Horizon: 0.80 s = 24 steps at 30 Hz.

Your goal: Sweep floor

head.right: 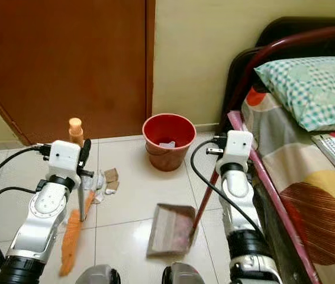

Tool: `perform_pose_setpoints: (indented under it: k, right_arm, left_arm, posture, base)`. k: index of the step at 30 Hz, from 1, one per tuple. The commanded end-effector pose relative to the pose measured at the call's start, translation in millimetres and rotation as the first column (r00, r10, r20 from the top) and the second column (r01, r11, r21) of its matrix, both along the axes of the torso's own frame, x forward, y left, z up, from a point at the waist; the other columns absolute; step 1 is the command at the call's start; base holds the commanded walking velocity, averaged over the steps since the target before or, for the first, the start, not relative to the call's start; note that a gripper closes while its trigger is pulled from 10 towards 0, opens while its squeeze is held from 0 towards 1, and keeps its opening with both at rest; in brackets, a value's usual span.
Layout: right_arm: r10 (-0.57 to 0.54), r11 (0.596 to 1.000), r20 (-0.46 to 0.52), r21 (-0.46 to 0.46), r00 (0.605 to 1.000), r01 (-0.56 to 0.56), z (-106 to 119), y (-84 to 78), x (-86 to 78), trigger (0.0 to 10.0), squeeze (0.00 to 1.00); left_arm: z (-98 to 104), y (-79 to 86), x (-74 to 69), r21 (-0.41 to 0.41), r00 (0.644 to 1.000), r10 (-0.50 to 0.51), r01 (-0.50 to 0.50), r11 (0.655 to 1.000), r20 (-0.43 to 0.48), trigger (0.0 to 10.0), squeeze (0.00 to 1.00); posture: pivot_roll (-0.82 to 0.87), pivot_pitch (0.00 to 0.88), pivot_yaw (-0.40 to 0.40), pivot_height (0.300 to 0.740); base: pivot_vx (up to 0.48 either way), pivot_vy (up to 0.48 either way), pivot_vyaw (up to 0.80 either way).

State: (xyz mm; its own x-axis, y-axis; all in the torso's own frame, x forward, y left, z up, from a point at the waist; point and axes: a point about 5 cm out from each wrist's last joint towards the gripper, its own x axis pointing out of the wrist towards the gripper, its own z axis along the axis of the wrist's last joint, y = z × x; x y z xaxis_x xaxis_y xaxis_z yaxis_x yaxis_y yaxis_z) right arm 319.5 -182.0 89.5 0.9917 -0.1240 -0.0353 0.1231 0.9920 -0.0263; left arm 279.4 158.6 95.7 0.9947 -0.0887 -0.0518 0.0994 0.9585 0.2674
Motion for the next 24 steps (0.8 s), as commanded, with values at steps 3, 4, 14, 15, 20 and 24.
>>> perform_pose_setpoints:
  k: [3, 4, 14, 15, 20, 24]
  right_arm:
    - [-0.006, 1.000, 0.036, -0.017, 0.999, 0.007, 7.5, 0.4, 5.2, 10.0, 0.00]
    - [-0.004, 1.000, 0.038, -0.017, 0.999, 0.005, 7.6, 1.3, 5.9, 10.0, 0.00]
    - [-0.013, 1.000, 0.061, -0.012, 0.998, 0.014, 15.0, 3.9, 19.2, 10.0, 0.00]
    - [-0.014, 1.000, 0.062, -0.011, 0.998, 0.015, 15.7, 4.5, 20.4, 10.0, 0.00]
    - [-0.014, 1.000, 0.064, -0.011, 0.998, 0.015, 16.2, 5.9, 22.1, 10.0, 0.00]
    - [-0.011, 1.000, 0.037, -0.025, 0.999, 0.012, 10.6, 8.9, 22.9, 10.0, 0.00]
  left_arm:
    - [6.2, -10.0, -1.2, -0.041, 0.999, -0.040, 0.040, 0.998, -0.002, 10.0, 0.00]
    - [7.1, -13.0, -1.2, -0.052, 0.999, -0.053, 0.053, 0.997, -0.005, 10.0, 0.00]
    - [31.1, -74.1, 2.7, -0.187, 0.955, -0.294, 0.298, 0.936, 0.045, 10.0, 0.00]
    - [33.7, -78.2, 3.5, -0.198, 0.951, -0.305, 0.309, 0.930, 0.051, 10.0, 0.00]
    - [39.8, -84.8, 5.9, -0.229, 0.947, -0.314, 0.322, 0.919, 0.072, 10.0, 0.00]
    - [55.1, -99.2, 9.5, -0.283, 0.925, -0.357, 0.380, 0.881, 0.130, 10.0, 0.00]
  posture:
    - [0.03, 0.101, -0.050, 0.740]
    - [0.03, 0.104, -0.051, 0.740]
    - [0.02, 0.104, -0.040, 0.740]
    - [0.02, 0.103, -0.038, 0.740]
    - [0.02, 0.106, -0.036, 0.740]
    - [0.02, 0.107, -0.036, 0.740]
  base:
    - [0.000, 0.000, 0.00]
    - [0.000, 0.000, 0.00]
    - [0.000, 0.000, 0.00]
    - [0.000, 0.000, 0.00]
    - [0.000, 0.000, 0.00]
    - [0.000, 0.000, 0.00]
